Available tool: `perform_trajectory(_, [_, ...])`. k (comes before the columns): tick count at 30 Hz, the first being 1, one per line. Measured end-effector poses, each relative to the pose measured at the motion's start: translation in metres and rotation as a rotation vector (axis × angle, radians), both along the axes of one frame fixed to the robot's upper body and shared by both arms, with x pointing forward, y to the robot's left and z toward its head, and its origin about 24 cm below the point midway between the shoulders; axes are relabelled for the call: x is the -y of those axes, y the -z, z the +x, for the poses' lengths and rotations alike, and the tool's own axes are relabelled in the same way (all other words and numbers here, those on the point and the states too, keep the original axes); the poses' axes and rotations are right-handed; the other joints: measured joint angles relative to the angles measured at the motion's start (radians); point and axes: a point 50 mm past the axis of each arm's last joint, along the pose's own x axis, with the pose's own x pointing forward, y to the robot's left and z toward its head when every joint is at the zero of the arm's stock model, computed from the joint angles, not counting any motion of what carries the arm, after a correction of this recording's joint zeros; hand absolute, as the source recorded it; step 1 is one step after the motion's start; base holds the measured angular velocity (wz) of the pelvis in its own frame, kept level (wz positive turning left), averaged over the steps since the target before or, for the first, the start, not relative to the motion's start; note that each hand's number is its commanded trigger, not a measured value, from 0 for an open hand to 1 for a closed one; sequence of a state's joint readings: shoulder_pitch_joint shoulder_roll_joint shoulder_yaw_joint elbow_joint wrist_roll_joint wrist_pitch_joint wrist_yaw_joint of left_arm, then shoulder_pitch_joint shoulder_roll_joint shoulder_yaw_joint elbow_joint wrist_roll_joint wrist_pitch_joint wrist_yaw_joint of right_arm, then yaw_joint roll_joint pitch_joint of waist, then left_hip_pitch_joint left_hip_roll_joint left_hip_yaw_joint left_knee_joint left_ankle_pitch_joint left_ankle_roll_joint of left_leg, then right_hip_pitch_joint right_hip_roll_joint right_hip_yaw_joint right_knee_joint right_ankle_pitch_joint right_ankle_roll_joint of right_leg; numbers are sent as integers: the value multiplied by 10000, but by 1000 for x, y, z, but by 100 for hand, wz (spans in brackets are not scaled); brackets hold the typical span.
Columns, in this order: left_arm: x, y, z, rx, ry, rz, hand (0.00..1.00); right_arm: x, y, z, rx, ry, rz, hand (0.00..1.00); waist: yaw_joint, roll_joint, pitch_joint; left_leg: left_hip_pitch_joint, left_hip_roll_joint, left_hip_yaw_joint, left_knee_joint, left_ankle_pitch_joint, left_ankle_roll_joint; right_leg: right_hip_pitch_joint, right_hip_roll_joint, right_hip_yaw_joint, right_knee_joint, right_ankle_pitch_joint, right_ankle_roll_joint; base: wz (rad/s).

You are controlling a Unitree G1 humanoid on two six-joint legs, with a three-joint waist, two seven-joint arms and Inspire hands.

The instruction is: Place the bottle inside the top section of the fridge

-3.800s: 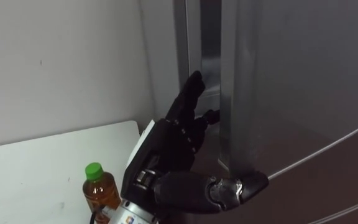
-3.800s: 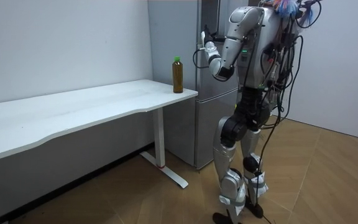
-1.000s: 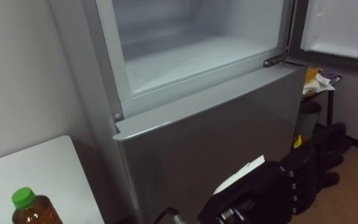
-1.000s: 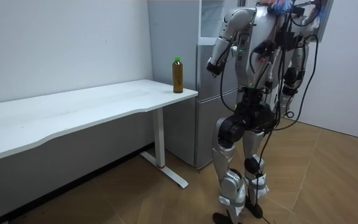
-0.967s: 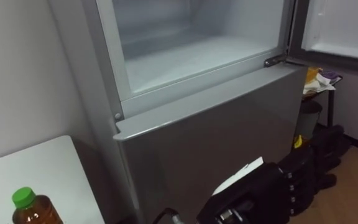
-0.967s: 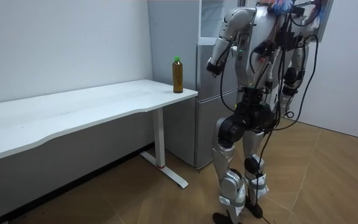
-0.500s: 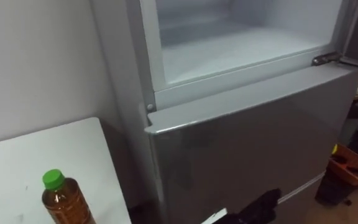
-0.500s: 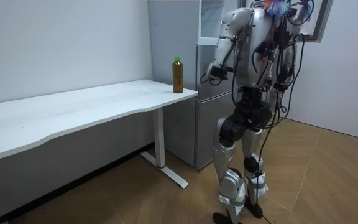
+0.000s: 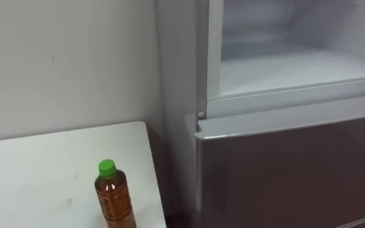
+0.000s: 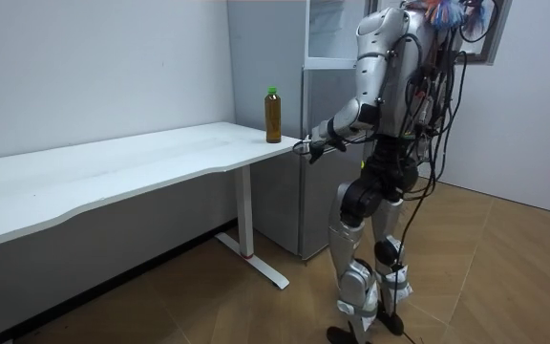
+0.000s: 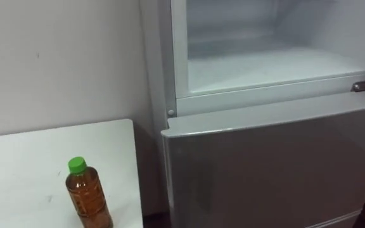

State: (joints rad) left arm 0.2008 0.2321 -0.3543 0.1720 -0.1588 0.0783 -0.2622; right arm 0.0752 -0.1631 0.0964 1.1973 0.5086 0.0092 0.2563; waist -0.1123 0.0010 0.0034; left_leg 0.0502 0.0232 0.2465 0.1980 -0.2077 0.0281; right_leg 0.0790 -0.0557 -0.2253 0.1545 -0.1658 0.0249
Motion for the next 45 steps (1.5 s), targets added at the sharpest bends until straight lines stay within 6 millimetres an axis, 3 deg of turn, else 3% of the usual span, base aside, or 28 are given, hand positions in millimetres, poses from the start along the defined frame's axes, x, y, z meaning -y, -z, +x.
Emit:
perform_trajectory(7, [-16,29,-16,-640,-638,1057,0,0,0,-8,77,-323,45,0,207,-24,20,45,-1,-48,-7,-1,-3,67,-15,-121,-22,-3,-3,1])
perform_trajectory(12, [-34,58,-41,-1858,-1064,2089,0,-1,0,-7,189,-587,90,0,327,-29,22,85,-23,-67,-48,4,-21,91,0,-130,-29,-12,-13,0])
perform_trajectory(18, [-52,74,-63,-2704,-1780,2725,0,-1,0,-7,179,-633,49,0,393,-83,19,161,-26,-100,-86,8,-27,181,-3,-135,-58,-13,-13,0])
perform_trajectory(24, [-71,91,-91,-3909,-3721,3349,0,0,1,-15,-21,-473,-205,0,545,-162,11,182,-42,-88,-129,4,-32,162,-6,-97,-42,-44,-1,0])
perform_trajectory(29, [-85,98,-116,-4611,-5175,4087,0,2,2,-18,-107,-327,-266,0,647,-163,-3,221,-50,-97,-137,4,-33,200,-8,-107,-48,-44,-1,1])
perform_trajectory(45, [-100,101,-150,-5416,-7030,5435,0,1,3,-30,-293,156,-501,0,687,-213,-88,333,-146,-308,-230,9,-36,488,-27,-242,-162,-97,22,3])
